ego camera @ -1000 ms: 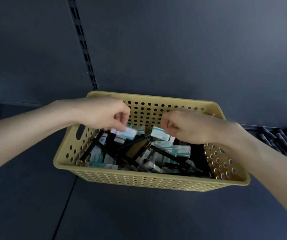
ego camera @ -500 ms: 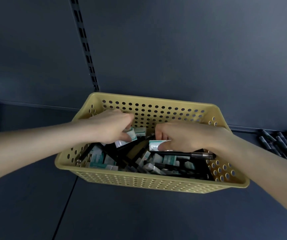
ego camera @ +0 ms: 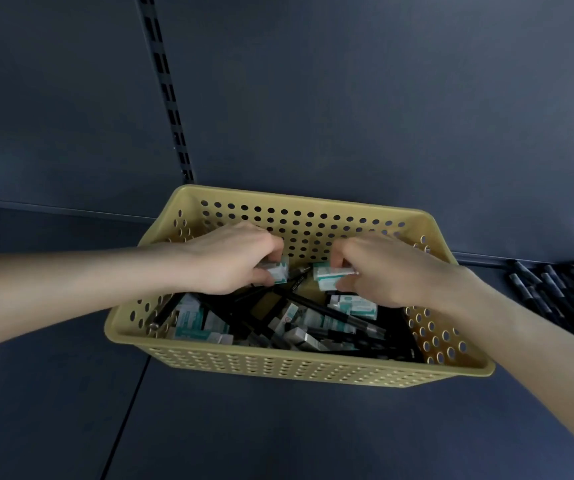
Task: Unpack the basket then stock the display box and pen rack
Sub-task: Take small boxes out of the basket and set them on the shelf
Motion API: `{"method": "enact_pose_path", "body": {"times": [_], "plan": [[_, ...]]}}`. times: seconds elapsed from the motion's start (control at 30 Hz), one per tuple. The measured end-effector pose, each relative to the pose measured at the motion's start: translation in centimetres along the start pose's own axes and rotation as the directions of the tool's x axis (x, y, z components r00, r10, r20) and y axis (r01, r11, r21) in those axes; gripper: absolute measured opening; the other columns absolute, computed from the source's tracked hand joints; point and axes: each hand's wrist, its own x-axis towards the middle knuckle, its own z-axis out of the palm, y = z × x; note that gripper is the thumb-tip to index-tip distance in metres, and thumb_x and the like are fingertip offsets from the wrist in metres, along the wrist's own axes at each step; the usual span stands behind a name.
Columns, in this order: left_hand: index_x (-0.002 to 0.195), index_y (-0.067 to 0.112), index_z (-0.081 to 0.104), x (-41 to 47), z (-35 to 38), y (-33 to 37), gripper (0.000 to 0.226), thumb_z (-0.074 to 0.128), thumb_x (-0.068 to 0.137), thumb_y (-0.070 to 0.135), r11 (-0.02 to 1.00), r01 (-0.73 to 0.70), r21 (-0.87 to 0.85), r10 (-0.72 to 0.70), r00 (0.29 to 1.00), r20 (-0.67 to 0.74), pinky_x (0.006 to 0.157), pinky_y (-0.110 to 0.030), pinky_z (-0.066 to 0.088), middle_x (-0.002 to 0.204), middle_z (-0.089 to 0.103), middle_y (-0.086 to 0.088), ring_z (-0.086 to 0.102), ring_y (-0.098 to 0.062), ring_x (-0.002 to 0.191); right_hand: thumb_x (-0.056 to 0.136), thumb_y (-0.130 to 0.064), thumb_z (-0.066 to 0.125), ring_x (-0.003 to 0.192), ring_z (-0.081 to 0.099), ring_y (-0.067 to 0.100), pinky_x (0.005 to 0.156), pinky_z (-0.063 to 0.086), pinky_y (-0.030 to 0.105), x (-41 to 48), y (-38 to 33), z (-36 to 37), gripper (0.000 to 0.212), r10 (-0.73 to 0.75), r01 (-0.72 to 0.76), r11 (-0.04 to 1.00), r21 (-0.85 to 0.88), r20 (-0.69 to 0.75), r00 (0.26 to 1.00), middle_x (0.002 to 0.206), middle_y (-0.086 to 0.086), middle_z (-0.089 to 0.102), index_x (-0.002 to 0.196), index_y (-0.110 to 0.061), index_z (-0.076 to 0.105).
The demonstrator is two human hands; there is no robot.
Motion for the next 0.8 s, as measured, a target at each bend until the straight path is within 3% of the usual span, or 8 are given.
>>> {"method": "enact_pose_path", "body": {"times": [0.17, 0.33, 0.5, 0.57, 0.63, 0.8], "plan": [[0.108, 0.019, 0.052, 0.18, -0.14, 0.06, 0.023, 0.056, 0.093, 0.035, 0.997, -0.008, -0.079, 0.012, 0.999, 0.043, 0.052, -0.015, 0.028, 0.083, 0.05, 0.013, 0.042, 0.0, 0.068, 0.095, -0.028, 0.053, 0.104, 0.047, 0.018, 0.075, 0.03, 0.024, 0.34, -0.02, -0.2, 0.029, -0.019, 0.017, 1.0, 0.025, 0.086, 0.996, 0.113, 0.003, 0.056, 0.118, -0.011, 0.053], [0.101, 0.024, 0.052, 0.28, -0.22, -0.04, 0.02, 0.055, 0.092, 0.041, 0.991, 0.035, -0.129, -0.024, 0.996, 0.088, 0.058, -0.02, 0.033, 0.093, 0.055, 0.009, 0.049, -0.006, 0.078, 0.095, -0.034, 0.049, 0.098, 0.054, 0.027, 0.069, 0.04, 0.035, 0.49, -0.34, -0.44, 0.033, -0.008, -0.002, 0.999, 0.04, 0.242, 0.97, 0.105, 0.008, 0.053, 0.112, -0.006, 0.053], [0.099, 0.025, 0.052, 0.48, -0.4, 0.06, 0.018, 0.058, 0.091, 0.04, 0.974, 0.074, -0.216, -0.041, 0.988, 0.151, 0.065, -0.023, 0.037, 0.099, 0.054, 0.008, 0.05, -0.01, 0.085, 0.094, -0.035, 0.052, 0.098, 0.055, 0.033, 0.072, 0.044, 0.037, 0.54, -0.58, -0.42, 0.038, -0.031, 0.013, 0.997, 0.071, 0.26, 0.965, 0.107, 0.017, 0.055, 0.114, -0.003, 0.054], [0.099, 0.026, 0.05, 0.45, -0.42, 0.21, 0.018, 0.059, 0.09, 0.04, 0.975, 0.078, -0.208, -0.044, 0.986, 0.163, 0.062, -0.022, 0.035, 0.096, 0.052, 0.009, 0.047, -0.007, 0.08, 0.093, -0.035, 0.054, 0.089, 0.053, 0.025, 0.062, 0.041, 0.029, 0.64, -0.57, -0.4, 0.035, -0.034, 0.007, 0.994, 0.114, 0.236, 0.971, 0.096, 0.005, 0.056, 0.114, -0.006, 0.053], [0.098, 0.027, 0.051, 0.35, -0.48, 0.25, 0.02, 0.061, 0.089, 0.042, 0.977, 0.088, -0.193, -0.059, 0.987, 0.152, 0.056, -0.023, 0.032, 0.085, 0.05, 0.01, 0.044, -0.006, 0.071, 0.093, -0.036, 0.053, 0.085, 0.046, 0.015, 0.058, 0.033, 0.023, 0.76, -0.44, -0.34, 0.031, -0.03, 0.001, 0.992, 0.129, 0.222, 0.975, 0.084, -0.012, 0.045, 0.115, -0.014, 0.05], [0.099, 0.025, 0.054, 0.34, -0.66, 0.11, 0.024, 0.067, 0.085, 0.04, 0.982, 0.106, -0.155, -0.088, 0.989, 0.117, 0.061, -0.028, 0.038, 0.089, 0.059, 0.005, 0.051, -0.013, 0.075, 0.095, -0.038, 0.05, 0.084, 0.048, 0.017, 0.06, 0.035, 0.027, 0.69, -0.1, -0.16, 0.025, -0.028, -0.004, 0.989, 0.151, 0.212, 0.977, 0.088, -0.005, 0.048, 0.109, -0.017, 0.047]]}}
